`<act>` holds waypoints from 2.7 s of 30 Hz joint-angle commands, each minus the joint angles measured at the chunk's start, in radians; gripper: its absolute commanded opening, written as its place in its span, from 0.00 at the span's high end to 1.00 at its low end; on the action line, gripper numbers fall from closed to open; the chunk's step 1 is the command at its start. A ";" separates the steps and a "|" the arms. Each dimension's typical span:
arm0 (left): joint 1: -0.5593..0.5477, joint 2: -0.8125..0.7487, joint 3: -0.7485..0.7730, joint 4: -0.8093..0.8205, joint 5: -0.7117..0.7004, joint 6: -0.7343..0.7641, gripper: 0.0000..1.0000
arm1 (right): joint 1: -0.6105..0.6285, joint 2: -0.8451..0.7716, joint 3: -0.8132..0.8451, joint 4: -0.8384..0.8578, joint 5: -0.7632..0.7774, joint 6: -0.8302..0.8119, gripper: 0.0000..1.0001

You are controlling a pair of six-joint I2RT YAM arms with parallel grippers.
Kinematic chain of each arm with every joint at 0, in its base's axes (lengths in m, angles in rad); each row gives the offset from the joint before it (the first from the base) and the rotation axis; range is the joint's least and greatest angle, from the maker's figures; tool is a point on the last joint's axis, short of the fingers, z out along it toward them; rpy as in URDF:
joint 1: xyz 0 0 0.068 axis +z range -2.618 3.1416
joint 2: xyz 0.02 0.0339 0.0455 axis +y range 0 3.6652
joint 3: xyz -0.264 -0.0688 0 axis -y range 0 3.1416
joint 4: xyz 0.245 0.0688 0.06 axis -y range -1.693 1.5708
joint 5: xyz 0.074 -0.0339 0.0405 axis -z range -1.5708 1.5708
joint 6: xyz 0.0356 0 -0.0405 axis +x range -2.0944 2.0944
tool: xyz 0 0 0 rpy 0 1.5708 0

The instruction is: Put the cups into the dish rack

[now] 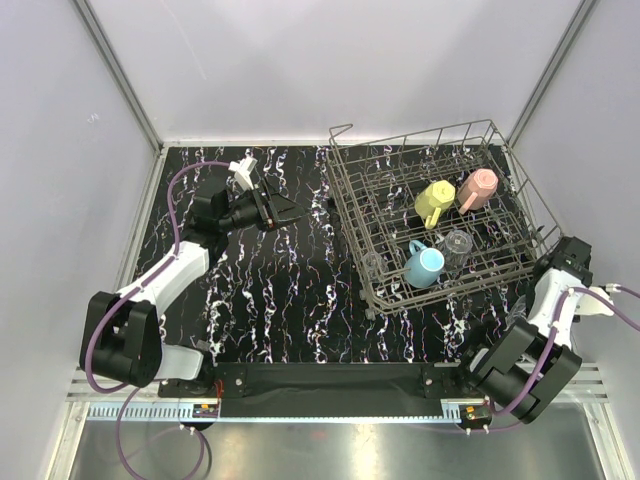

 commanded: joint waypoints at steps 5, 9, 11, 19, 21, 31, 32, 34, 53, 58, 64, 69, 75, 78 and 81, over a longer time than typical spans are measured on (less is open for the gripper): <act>-0.003 0.010 0.000 0.055 0.029 -0.015 0.23 | -0.005 -0.041 -0.010 0.032 0.016 -0.008 0.56; -0.003 0.015 -0.002 0.064 0.034 -0.022 0.23 | -0.005 -0.046 -0.012 0.028 0.008 -0.002 0.76; -0.003 0.013 -0.002 0.064 0.035 -0.022 0.23 | -0.005 -0.044 -0.015 0.024 -0.001 -0.001 0.83; -0.003 0.012 -0.002 0.066 0.037 -0.024 0.23 | -0.005 -0.078 0.016 -0.023 0.011 -0.002 1.00; -0.005 0.012 -0.003 0.067 0.037 -0.025 0.23 | -0.005 -0.084 0.036 -0.044 0.008 -0.005 1.00; -0.006 0.013 -0.003 0.069 0.037 -0.024 0.23 | -0.005 -0.142 0.152 -0.101 0.019 -0.016 0.51; -0.008 0.015 -0.005 0.067 0.037 -0.024 0.23 | -0.005 -0.141 0.154 -0.095 0.025 -0.016 0.48; -0.008 0.016 -0.002 0.066 0.035 -0.022 0.23 | -0.005 -0.128 0.158 -0.081 0.045 -0.021 0.39; -0.013 0.031 0.000 0.061 0.041 -0.021 0.24 | -0.033 -0.046 0.019 0.073 0.030 0.039 0.35; -0.011 0.035 -0.002 0.069 0.044 -0.027 0.24 | -0.042 -0.001 -0.033 0.124 0.013 0.039 0.41; -0.011 0.039 -0.002 0.072 0.044 -0.030 0.24 | -0.045 0.020 -0.072 0.167 0.021 0.024 0.50; -0.011 0.041 -0.006 0.077 0.044 -0.032 0.24 | -0.043 0.017 -0.075 0.164 0.024 0.016 0.64; -0.011 0.039 -0.005 0.077 0.044 -0.033 0.24 | -0.045 -0.009 -0.035 0.112 0.045 0.012 0.92; -0.011 0.039 -0.006 0.078 0.043 -0.033 0.24 | -0.045 -0.022 0.003 0.072 0.048 -0.008 1.00; -0.011 0.039 -0.006 0.080 0.044 -0.035 0.24 | -0.045 -0.041 0.056 0.022 0.036 -0.021 1.00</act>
